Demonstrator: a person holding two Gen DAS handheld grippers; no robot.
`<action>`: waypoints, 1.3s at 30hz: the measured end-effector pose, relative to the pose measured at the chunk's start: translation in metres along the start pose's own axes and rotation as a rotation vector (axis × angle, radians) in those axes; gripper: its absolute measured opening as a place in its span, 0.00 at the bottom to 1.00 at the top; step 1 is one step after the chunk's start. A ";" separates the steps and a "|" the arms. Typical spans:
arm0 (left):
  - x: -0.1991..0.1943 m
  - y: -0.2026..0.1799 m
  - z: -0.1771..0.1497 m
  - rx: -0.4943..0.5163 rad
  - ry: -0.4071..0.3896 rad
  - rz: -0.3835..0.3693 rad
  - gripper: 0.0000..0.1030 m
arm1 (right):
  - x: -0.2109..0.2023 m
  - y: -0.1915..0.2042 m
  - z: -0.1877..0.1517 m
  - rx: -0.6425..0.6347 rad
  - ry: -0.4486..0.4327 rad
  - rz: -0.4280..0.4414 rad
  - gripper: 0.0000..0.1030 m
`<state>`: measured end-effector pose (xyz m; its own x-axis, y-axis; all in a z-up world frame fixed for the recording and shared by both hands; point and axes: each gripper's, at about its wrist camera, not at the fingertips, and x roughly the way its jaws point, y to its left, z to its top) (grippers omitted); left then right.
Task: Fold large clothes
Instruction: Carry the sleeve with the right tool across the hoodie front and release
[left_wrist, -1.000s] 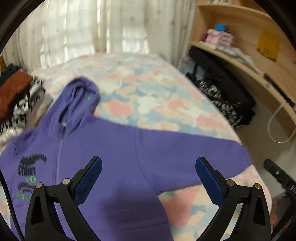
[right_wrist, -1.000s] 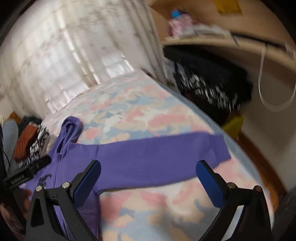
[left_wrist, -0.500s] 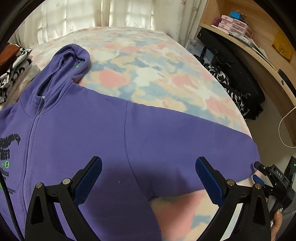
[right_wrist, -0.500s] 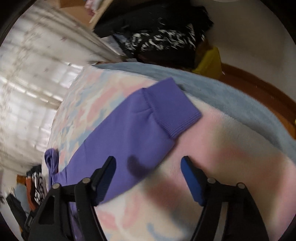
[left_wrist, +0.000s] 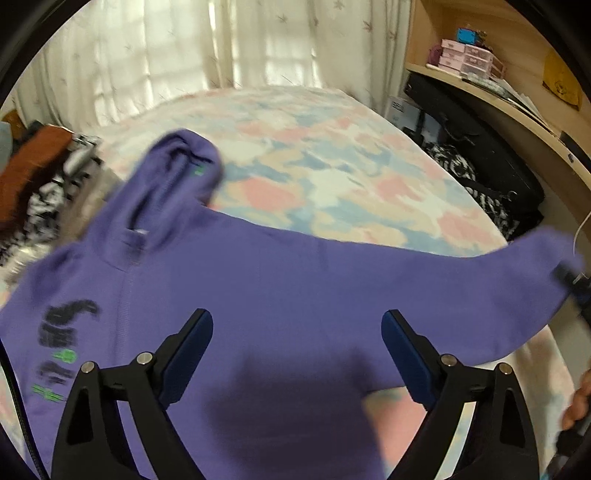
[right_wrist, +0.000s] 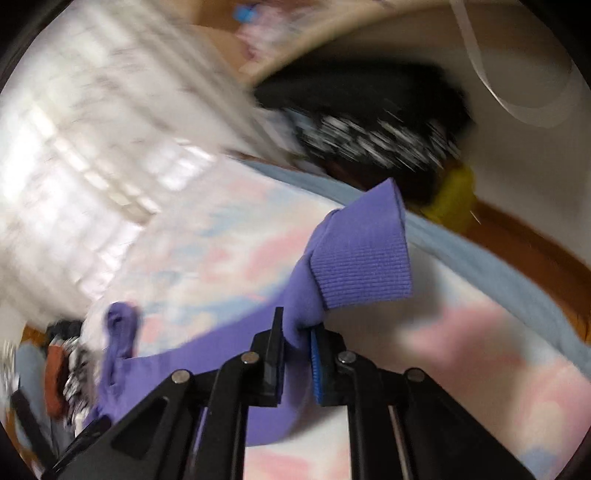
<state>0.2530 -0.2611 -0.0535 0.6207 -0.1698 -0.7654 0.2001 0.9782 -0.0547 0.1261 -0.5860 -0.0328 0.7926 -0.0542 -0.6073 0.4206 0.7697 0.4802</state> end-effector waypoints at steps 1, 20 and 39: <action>-0.006 0.008 0.001 0.001 -0.009 0.007 0.89 | -0.012 0.028 0.001 -0.056 -0.018 0.050 0.11; -0.039 0.215 -0.070 -0.285 0.020 -0.011 0.89 | 0.092 0.255 -0.211 -0.555 0.492 0.222 0.34; 0.038 0.183 -0.082 -0.343 0.165 -0.350 0.67 | 0.035 0.214 -0.254 -0.453 0.417 0.315 0.46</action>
<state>0.2510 -0.0790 -0.1452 0.4274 -0.5000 -0.7532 0.0968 0.8537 -0.5118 0.1313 -0.2615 -0.1118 0.5724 0.3953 -0.7184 -0.1001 0.9033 0.4173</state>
